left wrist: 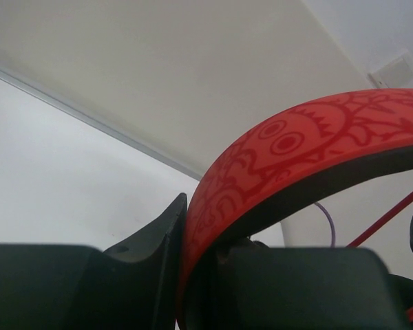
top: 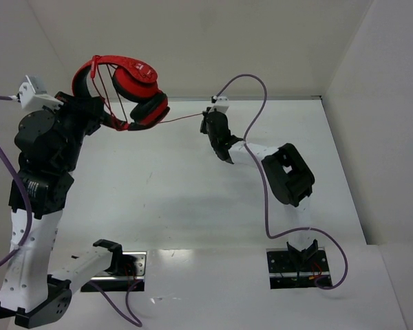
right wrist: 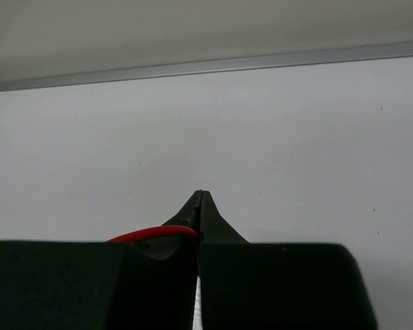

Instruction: Wrap the headphones

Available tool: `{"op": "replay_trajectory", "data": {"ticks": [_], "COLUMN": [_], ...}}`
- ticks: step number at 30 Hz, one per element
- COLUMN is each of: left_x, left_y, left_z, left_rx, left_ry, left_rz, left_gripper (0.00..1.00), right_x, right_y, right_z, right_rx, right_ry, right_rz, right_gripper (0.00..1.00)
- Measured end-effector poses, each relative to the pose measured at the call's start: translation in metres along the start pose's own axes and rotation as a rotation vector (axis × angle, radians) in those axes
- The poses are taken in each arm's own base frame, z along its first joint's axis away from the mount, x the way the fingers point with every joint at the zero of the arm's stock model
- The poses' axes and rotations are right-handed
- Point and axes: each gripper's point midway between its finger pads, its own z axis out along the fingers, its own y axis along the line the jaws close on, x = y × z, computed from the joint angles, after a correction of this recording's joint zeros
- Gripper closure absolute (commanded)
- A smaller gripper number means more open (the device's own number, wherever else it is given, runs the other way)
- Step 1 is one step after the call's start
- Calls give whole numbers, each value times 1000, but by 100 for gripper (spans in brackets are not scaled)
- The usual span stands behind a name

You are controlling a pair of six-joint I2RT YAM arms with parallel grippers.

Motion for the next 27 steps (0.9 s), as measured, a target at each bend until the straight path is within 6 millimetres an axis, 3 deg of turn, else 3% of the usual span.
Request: {"op": "replay_trajectory", "data": {"ticks": [3, 9, 12, 18, 23, 27], "left_x": [-11, -34, -33, -18, -1, 34], "left_y": [6, 6, 3, -23, -53, -48], "left_z": [0, 4, 15, 24, 10, -7], "left_rx": [-37, -76, -76, 36, 191, 239], "left_ry": [-47, -134, -128, -36, 88, 243], "left_rz": [34, 60, 75, 50, 33, 59], "left_gripper": [100, 100, 100, 100, 100, 100], "right_x": [14, 81, 97, 99, 78, 53], "right_y": [-3, -40, -43, -34, -5, 10], "right_z": [-5, -41, -50, -49, -18, 9], "right_rx": [9, 55, 48, 11, -66, -95], "right_ry": [30, 184, 226, 241, 200, 157], "right_rz": [-12, -13, -11, -14, 8, 24], "right_gripper": [99, 99, 99, 99, 99, 99]}}
